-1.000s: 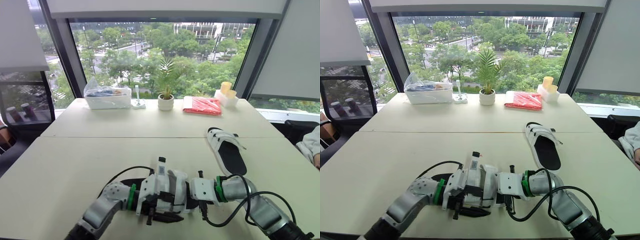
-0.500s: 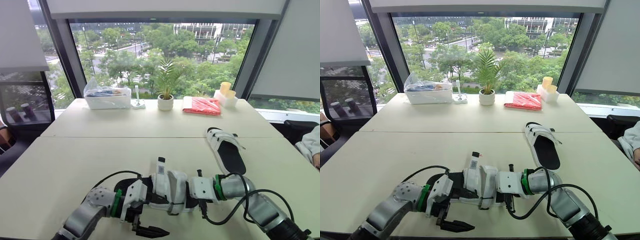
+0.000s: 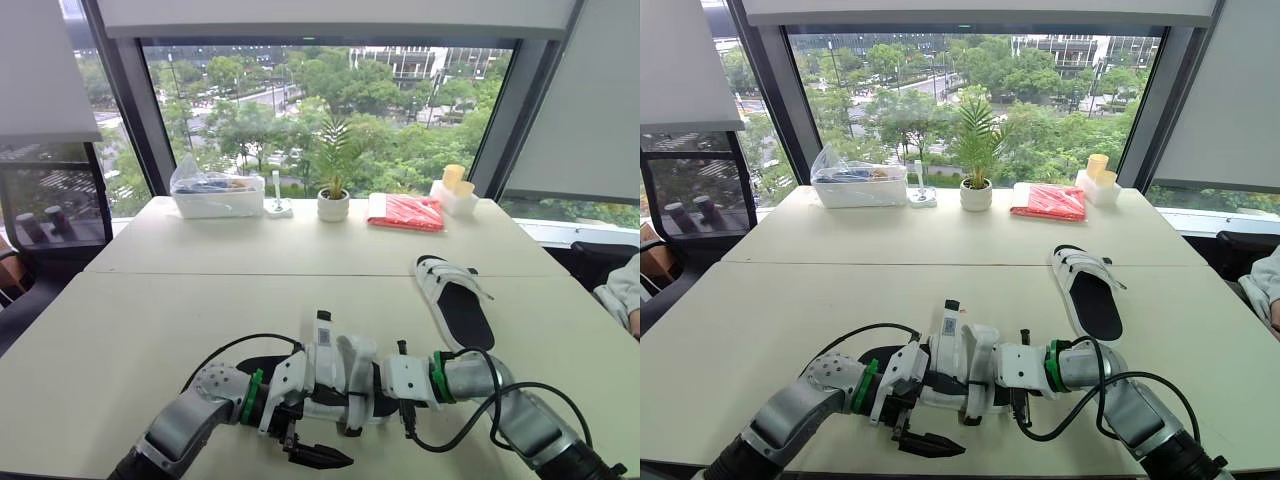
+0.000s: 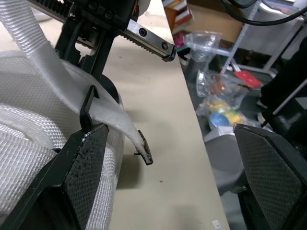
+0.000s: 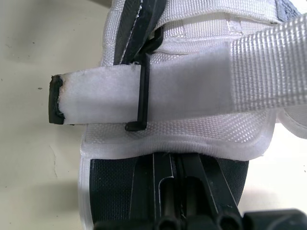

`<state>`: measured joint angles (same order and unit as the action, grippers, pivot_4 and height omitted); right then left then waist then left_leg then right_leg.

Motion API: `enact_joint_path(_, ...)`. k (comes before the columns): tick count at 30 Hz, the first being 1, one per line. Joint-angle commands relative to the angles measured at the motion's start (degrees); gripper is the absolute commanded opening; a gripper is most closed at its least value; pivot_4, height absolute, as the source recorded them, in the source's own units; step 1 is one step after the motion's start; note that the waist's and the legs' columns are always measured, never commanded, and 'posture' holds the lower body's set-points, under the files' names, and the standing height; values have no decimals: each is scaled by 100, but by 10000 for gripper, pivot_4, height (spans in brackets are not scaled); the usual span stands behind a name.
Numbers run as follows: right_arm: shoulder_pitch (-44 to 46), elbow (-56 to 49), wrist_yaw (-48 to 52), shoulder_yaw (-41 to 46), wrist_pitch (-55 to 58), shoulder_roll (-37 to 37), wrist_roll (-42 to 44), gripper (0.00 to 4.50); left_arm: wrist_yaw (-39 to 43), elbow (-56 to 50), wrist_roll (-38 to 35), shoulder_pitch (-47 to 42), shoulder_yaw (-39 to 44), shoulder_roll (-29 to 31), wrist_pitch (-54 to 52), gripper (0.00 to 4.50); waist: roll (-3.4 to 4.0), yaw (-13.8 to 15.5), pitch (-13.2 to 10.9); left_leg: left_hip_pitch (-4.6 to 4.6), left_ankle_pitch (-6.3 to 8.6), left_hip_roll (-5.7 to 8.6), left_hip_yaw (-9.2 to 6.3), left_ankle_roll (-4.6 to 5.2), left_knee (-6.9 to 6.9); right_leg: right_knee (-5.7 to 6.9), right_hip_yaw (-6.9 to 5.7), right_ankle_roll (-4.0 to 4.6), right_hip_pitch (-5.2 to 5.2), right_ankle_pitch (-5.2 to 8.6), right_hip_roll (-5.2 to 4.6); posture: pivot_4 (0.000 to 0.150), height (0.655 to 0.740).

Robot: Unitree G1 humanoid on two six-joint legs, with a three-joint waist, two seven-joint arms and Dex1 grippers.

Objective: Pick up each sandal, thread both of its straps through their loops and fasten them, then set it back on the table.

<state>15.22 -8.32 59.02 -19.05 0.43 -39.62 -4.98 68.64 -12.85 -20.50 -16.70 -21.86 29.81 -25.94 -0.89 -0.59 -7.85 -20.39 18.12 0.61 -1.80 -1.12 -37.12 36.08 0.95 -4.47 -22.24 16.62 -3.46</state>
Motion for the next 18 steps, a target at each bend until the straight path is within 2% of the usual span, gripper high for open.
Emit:
enact_joint_path(1,-293,333,66,-390,321,-41,-339,0,-75,-119,-7,-6,-120,62,-345,42593,0,-2,0,0,0,0,0,0,1,0,0,0,-1,0,0,1500,7400)
enact_joint_path(7,-253,337,57,-421,346,0,-330,0,-497,-87,20,-38,-133,-140,-798,42593,-1,4,0,1,0,0,0,0,0,-1,-1,0,2,0,0,1500,7400)
enact_joint_path(9,-243,346,62,-425,343,5,-330,0,-612,-80,6,-8,-96,-177,-952,37553,-1,5,0,1,0,0,0,0,0,-1,-1,0,2,0,0,1500,7400)
enact_joint_path(11,-243,346,76,-417,340,0,-320,0,-658,-70,-45,48,-66,-195,-1021,30045,-1,0,0,2,0,0,0,0,0,-1,-1,0,3,0,0,1500,7400)
enact_joint_path(13,-246,346,87,-413,336,-5,-317,0,-712,-35,-56,100,-63,-204,-1033,30045,0,-4,0,2,0,0,0,0,1,-1,-1,0,1,0,0,1500,7400)
enact_joint_path(15,-250,347,91,-408,333,-10,-316,0,-850,28,6,135,-91,-236,-1036,24746,-1,2,1,2,0,0,0,0,2,-1,-1,0,1,0,0,1500,7400)
enact_joint_path(16,-250,344,94,-406,336,-12,-314,0,-889,55,14,152,-102,-252,-1034,21891,-2,3,1,2,0,0,0,0,1,-1,-1,0,3,0,0,1500,7400)
enact_joint_path(18,-256,333,99,-404,344,-15,-314,0,-958,93,7,198,-130,-263,-1078,11696,2,-7,0,3,0,0,0,0,1,-1,-1,0,3,0,0,1500,7400)
